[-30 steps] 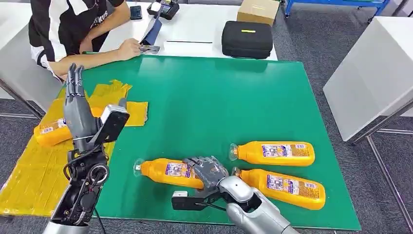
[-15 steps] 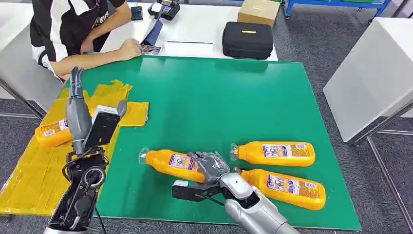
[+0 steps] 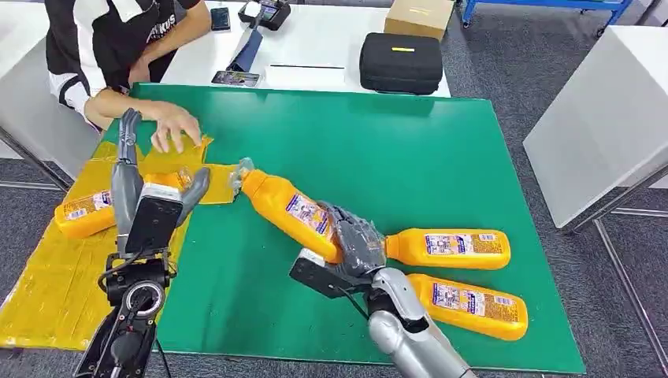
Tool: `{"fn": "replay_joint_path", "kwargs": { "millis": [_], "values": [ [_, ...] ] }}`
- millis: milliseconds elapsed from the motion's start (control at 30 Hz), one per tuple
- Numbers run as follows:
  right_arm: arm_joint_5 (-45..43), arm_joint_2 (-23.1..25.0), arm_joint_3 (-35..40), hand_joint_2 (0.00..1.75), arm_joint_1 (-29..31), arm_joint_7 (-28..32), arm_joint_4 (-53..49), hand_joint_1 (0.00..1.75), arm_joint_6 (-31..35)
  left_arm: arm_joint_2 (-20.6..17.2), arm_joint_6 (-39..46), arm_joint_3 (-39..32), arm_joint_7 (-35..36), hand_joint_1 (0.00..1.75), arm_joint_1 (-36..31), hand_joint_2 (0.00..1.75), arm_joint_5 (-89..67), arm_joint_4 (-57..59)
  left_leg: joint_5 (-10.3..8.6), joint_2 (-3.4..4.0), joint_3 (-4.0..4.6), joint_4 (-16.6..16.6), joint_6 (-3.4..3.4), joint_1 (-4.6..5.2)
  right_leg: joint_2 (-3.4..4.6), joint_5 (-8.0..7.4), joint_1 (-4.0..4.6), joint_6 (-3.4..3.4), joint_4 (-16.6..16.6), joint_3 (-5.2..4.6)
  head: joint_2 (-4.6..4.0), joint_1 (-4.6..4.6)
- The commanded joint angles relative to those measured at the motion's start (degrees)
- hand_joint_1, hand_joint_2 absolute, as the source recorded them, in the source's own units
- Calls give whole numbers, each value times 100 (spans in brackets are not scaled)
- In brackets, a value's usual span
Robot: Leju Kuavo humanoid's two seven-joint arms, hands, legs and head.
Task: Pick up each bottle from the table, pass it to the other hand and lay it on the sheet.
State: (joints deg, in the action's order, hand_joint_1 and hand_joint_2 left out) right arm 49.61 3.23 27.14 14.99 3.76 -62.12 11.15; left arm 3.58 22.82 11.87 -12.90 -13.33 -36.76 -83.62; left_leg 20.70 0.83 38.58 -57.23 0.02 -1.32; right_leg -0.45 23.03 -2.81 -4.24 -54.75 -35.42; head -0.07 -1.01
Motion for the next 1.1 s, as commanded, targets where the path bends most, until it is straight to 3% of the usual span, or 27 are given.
{"fn": "replay_joint_path", "kwargs": {
  "millis": [33, 300, 1100],
  "values": [
    [-583, 203, -501, 175, -28, 578, -388, 175, 660, -47, -698, 133, -90, 0, -24, 175, 1025, 157, 18, -5, -33, -6, 5, 0, 3, 17, 3, 35, -7, 30, 0, 0],
    [-1059, 231, -488, 175, 172, 785, 40, 175, 1018, -92, -2160, 215, -59, 0, -58, 175, 3063, 437, 16, -3, -36, 0, 5, 0, 4, 14, 3, 31, -1, 33, 0, -2],
    [-833, 336, 8, 175, 297, 748, 617, 175, 1072, -97, -3057, 497, 157, 0, -492, 175, 4461, 831, 9, -2, -24, 2, 2, -2, 4, 7, 5, 26, 1, 22, 0, -2]
  ]
}}
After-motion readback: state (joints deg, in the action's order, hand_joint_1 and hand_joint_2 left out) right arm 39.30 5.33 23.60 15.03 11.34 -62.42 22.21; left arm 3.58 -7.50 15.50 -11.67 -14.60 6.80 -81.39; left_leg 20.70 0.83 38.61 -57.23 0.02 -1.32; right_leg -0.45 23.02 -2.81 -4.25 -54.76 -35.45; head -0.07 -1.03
